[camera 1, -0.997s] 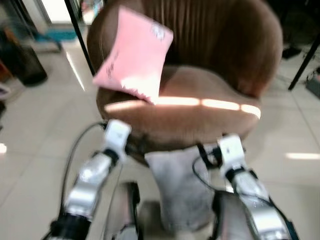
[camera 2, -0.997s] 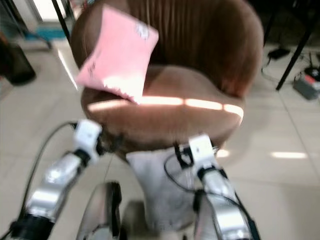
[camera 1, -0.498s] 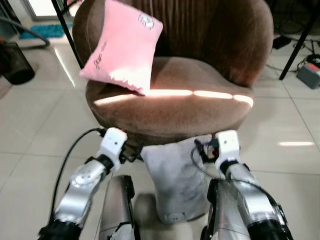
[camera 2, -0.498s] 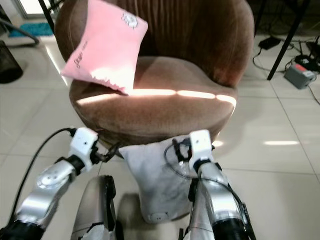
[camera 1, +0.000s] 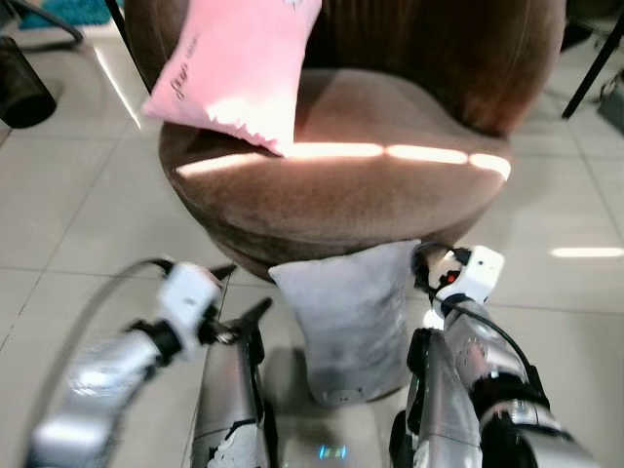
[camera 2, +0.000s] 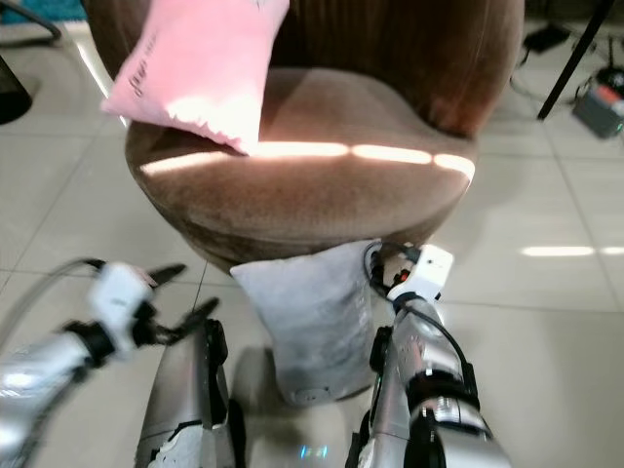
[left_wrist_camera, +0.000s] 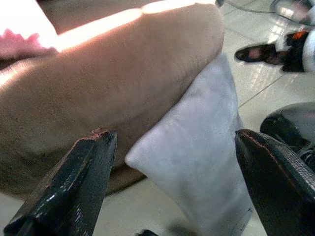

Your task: Move the pillow to the sofa from floor

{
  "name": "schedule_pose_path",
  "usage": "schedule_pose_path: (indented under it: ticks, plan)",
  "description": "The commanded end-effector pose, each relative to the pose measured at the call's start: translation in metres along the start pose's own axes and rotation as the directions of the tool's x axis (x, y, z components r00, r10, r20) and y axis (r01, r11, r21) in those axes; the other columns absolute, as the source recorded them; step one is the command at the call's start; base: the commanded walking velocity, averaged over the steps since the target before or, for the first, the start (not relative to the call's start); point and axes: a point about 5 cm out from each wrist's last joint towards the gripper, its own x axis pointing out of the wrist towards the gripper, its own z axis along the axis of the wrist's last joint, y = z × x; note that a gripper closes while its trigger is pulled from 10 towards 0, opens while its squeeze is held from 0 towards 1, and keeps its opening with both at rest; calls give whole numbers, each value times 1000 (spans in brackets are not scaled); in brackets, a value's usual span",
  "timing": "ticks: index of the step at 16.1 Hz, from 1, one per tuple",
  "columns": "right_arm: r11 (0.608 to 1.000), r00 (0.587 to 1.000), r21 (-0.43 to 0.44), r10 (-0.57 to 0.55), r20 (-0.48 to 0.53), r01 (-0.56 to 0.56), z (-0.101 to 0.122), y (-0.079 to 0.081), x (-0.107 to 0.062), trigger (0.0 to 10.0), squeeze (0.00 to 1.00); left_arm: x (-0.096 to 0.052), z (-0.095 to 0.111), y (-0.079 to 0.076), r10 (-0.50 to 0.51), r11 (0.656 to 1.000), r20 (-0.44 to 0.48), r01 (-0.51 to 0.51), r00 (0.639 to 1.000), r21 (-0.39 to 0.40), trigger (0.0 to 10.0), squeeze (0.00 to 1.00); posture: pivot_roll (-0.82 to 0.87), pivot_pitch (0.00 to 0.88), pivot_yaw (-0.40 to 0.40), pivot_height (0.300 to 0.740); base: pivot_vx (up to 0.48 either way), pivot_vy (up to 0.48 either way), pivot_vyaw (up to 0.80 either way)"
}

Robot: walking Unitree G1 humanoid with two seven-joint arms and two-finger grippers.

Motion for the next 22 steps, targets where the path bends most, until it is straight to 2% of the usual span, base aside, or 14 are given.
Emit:
schedule_pose_path:
  ticks: [1, 3, 4, 5, 8, 9, 10, 11, 14, 18, 19, 20, 21, 22]
  plan:
    - [998, 999, 52, -19, 31, 17, 4, -4, 2, 10000, 1000, -17, 13, 1, -51, 999, 9, 51, 999, 17, 10000, 0, 275, 262, 86, 498, 0, 0, 0]
    - [995, 994, 104, -4, 109, -7, 16, -6, 5, 10000, 1000, -41, 10, 6, -55, 998, -63, 56, 997, 18, 10000, 0, 340, 320, 102, 498, 0, 0, 0]
    - [993, 992, 117, 5, 125, -19, 19, -8, 5, 10000, 1000, -45, 9, 6, -54, 998, -79, 55, 995, 13, 10000, 0, 346, 319, 105, 498, 0, 0, 0]
    - [994, 989, 107, 22, 144, -37, 21, -9, 5, 10000, 1000, -62, 11, 3, -52, 999, -113, 53, 992, 2, 10000, 0, 363, 304, 110, 498, 0, 0, 0]
    - [996, 990, 66, 42, 138, -52, 23, -7, 7, 10000, 1000, -70, 18, 1, -56, 998, -127, 56, 990, -5, 10000, 0, 388, 307, 117, 498, 0, 0, 0]
    - [998, 992, 3, 68, 106, -69, 20, 0, 9, 10000, 1000, -72, 24, 2, -70, 998, -126, 69, 990, -6, 10000, 0, 402, 322, 124, 498, 0, 0, 0]
    - [997, 994, -38, 74, 84, -71, 17, 4, 9, 10000, 0, -71, 27, 2, -73, 997, -124, 73, 990, -4, 10000, 0, 412, 330, 127, 498, 0, 0, 0]
    - [994, 995, -78, 79, 67, -73, 14, 9, 10, 10000, 0, -73, 32, 3, -77, 997, -123, 77, 989, -5, 10000, 0, 428, 337, 132, 498, 0, 0, 0]
    - [995, 996, -53, 83, 40, -81, 6, 20, 11, 10000, 0, -77, 39, -1, -106, 994, -137, 103, 985, -23, 10000, 0, 444, 332, 138, 498, 0, 0, 0]
    - [984, 984, -30, 174, -31, -175, -9, 34, 8, 10000, 0, -77, 41, -1, -105, 994, -143, 102, 984, -28, 10000, 0, 443, 335, 142, 498, 0, 0, 0]
    - [980, 980, -23, 195, -49, -196, -13, 35, 7, 8784, 0, -76, 41, -2, -109, 994, -145, 106, 983, -31, 10000, 0, 441, 334, 142, 498, 0, 0, 0]
    - [977, 976, -35, 208, -63, -210, -16, 35, 6, 2275, 0, -75, 40, -3, -114, 993, -147, 110, 983, -36, 10000, 0, 438, 331, 141, 498, 0, 0, 0]
    - [977, 976, -32, 208, -63, -210, -16, 34, 6, 0, 0, -74, 40, -4, -118, 993, -147, 114, 982, -39, 10000, 0, 437, 330, 142, 498, 0, 0, 0]
    - [978, 977, -30, 206, -61, -208, -16, 33, 6, 0, 0, -74, 40, -5, -123, 992, -148, 118, 981, -43, 10000, 0, 436, 328, 142, 498, 0, 0, 0]
